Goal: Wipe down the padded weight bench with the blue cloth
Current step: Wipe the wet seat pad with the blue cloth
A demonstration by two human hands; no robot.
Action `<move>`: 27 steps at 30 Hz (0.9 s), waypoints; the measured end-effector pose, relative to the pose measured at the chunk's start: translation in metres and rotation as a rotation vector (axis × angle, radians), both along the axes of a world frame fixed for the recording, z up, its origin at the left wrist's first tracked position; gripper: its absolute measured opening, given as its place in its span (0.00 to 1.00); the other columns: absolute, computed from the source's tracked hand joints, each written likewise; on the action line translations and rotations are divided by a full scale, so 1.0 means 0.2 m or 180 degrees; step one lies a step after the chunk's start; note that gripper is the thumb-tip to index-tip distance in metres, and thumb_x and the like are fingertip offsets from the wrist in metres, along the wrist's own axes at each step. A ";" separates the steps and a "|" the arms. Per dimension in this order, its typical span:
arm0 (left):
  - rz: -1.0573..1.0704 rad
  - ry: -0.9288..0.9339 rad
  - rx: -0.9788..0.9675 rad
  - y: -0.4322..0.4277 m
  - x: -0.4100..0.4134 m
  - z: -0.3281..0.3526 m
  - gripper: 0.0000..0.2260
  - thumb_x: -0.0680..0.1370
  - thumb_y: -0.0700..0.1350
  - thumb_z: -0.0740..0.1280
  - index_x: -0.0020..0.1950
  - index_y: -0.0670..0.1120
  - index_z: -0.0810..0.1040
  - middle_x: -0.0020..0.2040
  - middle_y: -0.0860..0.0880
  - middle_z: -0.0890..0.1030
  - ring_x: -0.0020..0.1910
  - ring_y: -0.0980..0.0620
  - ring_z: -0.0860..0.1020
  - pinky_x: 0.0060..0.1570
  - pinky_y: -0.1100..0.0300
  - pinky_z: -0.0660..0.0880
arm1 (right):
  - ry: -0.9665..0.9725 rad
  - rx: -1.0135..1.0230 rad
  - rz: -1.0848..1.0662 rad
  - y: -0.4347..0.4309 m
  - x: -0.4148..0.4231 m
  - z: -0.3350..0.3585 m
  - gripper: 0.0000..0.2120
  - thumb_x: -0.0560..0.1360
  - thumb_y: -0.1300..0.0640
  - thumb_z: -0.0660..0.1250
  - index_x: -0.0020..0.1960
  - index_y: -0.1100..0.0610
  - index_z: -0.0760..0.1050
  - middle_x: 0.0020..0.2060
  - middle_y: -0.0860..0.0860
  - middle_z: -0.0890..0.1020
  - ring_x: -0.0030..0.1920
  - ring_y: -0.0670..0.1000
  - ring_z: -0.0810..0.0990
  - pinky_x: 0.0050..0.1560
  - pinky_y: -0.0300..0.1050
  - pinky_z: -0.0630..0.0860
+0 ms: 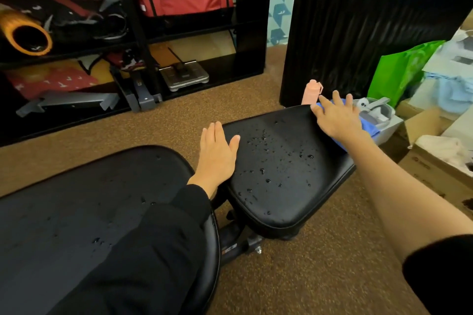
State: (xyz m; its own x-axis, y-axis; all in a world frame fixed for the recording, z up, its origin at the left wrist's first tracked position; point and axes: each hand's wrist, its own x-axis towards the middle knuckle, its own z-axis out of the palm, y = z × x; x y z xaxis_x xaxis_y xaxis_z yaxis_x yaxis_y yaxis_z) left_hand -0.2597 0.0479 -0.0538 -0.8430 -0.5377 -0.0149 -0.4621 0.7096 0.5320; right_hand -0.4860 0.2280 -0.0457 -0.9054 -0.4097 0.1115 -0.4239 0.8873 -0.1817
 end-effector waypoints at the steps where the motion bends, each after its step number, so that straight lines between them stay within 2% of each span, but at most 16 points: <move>1: -0.0010 -0.0002 -0.0005 0.00 0.00 0.00 0.29 0.84 0.53 0.49 0.78 0.39 0.44 0.79 0.43 0.45 0.77 0.45 0.42 0.74 0.55 0.40 | 0.0033 -0.0053 0.0080 0.00 0.01 0.00 0.23 0.82 0.47 0.48 0.73 0.56 0.61 0.73 0.60 0.61 0.72 0.66 0.53 0.68 0.63 0.57; 3: -0.0034 -0.0001 -0.0028 0.00 0.00 0.00 0.29 0.84 0.53 0.49 0.78 0.39 0.44 0.79 0.43 0.46 0.77 0.45 0.42 0.74 0.55 0.40 | 0.0011 -0.0276 0.0412 0.03 0.05 0.00 0.21 0.82 0.50 0.50 0.71 0.56 0.66 0.71 0.60 0.65 0.73 0.64 0.56 0.67 0.60 0.60; 6: -0.0022 0.0038 0.0039 -0.01 0.00 -0.01 0.29 0.83 0.53 0.49 0.78 0.39 0.45 0.79 0.43 0.46 0.77 0.45 0.42 0.74 0.55 0.40 | -0.0130 -0.0675 0.0984 0.15 0.10 -0.02 0.19 0.81 0.49 0.55 0.71 0.49 0.67 0.74 0.51 0.64 0.76 0.56 0.55 0.71 0.55 0.57; 8: -0.0016 0.0054 0.0092 -0.01 0.00 -0.02 0.29 0.83 0.53 0.50 0.78 0.39 0.45 0.79 0.43 0.46 0.77 0.44 0.42 0.74 0.55 0.41 | -0.0153 -0.0824 0.1113 0.24 0.10 -0.03 0.19 0.80 0.49 0.58 0.70 0.47 0.69 0.74 0.49 0.64 0.75 0.54 0.58 0.72 0.54 0.59; 11: -0.0019 0.0064 0.0134 -0.01 0.00 -0.02 0.29 0.83 0.53 0.50 0.78 0.40 0.45 0.79 0.43 0.46 0.77 0.44 0.42 0.74 0.54 0.41 | -0.0140 -0.0709 0.1000 0.25 0.03 -0.04 0.20 0.80 0.47 0.57 0.71 0.47 0.67 0.74 0.52 0.64 0.74 0.56 0.61 0.71 0.56 0.61; 16: -0.0009 0.0086 0.0136 -0.01 -0.01 -0.02 0.29 0.83 0.53 0.50 0.78 0.40 0.45 0.79 0.43 0.47 0.77 0.44 0.42 0.74 0.53 0.42 | -0.0201 -0.0224 0.0511 0.11 -0.12 -0.06 0.22 0.82 0.48 0.52 0.75 0.50 0.60 0.74 0.60 0.59 0.75 0.62 0.54 0.72 0.62 0.56; 19: 0.0006 0.0087 0.0135 -0.01 -0.01 -0.02 0.29 0.83 0.53 0.50 0.78 0.39 0.45 0.79 0.43 0.47 0.77 0.43 0.42 0.74 0.53 0.42 | -0.0155 0.0028 0.0224 0.02 -0.12 -0.05 0.22 0.82 0.49 0.50 0.75 0.53 0.58 0.74 0.62 0.58 0.74 0.65 0.52 0.71 0.63 0.54; 22: 0.0016 0.0088 0.0097 -0.02 -0.01 -0.03 0.29 0.83 0.53 0.50 0.78 0.39 0.45 0.78 0.42 0.47 0.77 0.43 0.43 0.74 0.53 0.42 | -0.0038 0.0035 0.0315 -0.06 -0.08 -0.03 0.23 0.82 0.50 0.50 0.75 0.55 0.58 0.74 0.61 0.59 0.72 0.64 0.56 0.68 0.62 0.57; 24: 0.0018 0.0099 0.0103 -0.02 -0.01 -0.03 0.29 0.83 0.53 0.50 0.78 0.39 0.46 0.78 0.42 0.47 0.77 0.43 0.43 0.74 0.53 0.42 | -0.0097 -0.0178 0.0488 -0.08 -0.03 -0.02 0.25 0.82 0.48 0.50 0.77 0.53 0.53 0.73 0.60 0.61 0.70 0.64 0.61 0.66 0.60 0.61; 27: 0.0018 0.0124 0.0156 -0.02 -0.01 -0.03 0.29 0.83 0.54 0.50 0.78 0.40 0.46 0.78 0.43 0.48 0.77 0.43 0.43 0.74 0.53 0.43 | -0.0364 -0.0682 0.0637 -0.06 0.09 0.01 0.26 0.81 0.43 0.52 0.76 0.46 0.52 0.64 0.62 0.73 0.62 0.66 0.71 0.57 0.54 0.67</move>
State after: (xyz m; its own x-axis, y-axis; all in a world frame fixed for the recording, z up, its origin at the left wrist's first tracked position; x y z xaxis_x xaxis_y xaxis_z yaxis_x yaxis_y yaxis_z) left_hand -0.2619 0.0432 -0.0605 -0.8404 -0.5420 -0.0085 -0.4442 0.6796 0.5838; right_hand -0.4674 0.2167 -0.0446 -0.8209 -0.5591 0.1167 -0.5522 0.7247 -0.4122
